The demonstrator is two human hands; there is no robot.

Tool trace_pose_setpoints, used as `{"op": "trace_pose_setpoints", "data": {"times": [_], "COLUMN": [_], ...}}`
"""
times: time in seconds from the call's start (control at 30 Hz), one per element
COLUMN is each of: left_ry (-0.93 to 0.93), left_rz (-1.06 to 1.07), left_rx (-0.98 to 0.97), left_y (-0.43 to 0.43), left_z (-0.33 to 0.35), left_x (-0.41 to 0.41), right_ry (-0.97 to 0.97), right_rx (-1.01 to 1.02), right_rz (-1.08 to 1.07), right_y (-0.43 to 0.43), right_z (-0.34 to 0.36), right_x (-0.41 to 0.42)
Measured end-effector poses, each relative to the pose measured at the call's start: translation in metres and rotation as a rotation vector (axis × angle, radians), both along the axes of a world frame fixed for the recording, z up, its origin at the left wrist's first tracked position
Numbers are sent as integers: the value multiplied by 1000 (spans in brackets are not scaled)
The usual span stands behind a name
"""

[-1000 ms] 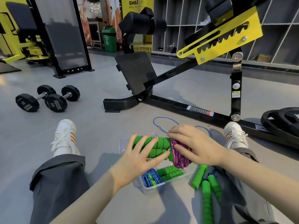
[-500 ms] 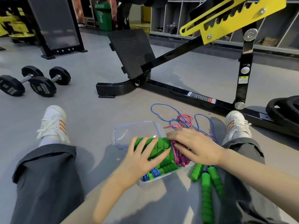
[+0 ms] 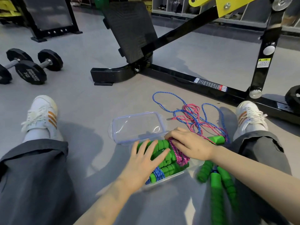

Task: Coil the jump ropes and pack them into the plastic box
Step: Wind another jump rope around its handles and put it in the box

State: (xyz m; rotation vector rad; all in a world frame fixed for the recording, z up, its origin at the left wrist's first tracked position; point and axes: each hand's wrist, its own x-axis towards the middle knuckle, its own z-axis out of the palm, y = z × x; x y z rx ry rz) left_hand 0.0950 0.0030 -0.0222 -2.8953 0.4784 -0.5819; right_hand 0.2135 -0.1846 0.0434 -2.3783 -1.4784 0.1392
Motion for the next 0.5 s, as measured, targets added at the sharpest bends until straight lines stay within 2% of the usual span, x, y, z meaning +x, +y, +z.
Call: {"op": "trace_pose_setpoints", "data": {"times": [0.3, 0.37, 0.5], "left_ry": [300, 329, 330], "left_rz": [127, 131, 132], "left_rx": [-131, -157, -158], "left_y": [-1, 0, -2], "left_z": [-21, -25, -26], "left_x": [27, 36, 46], "right_ry": [146, 90, -182], "right_rx": [-53, -78, -120], "right_rz": [-117, -127, -17], "right_y": [21, 22, 12], "right_z": [-55, -64, -74], "right_x": [32, 34, 31]}}
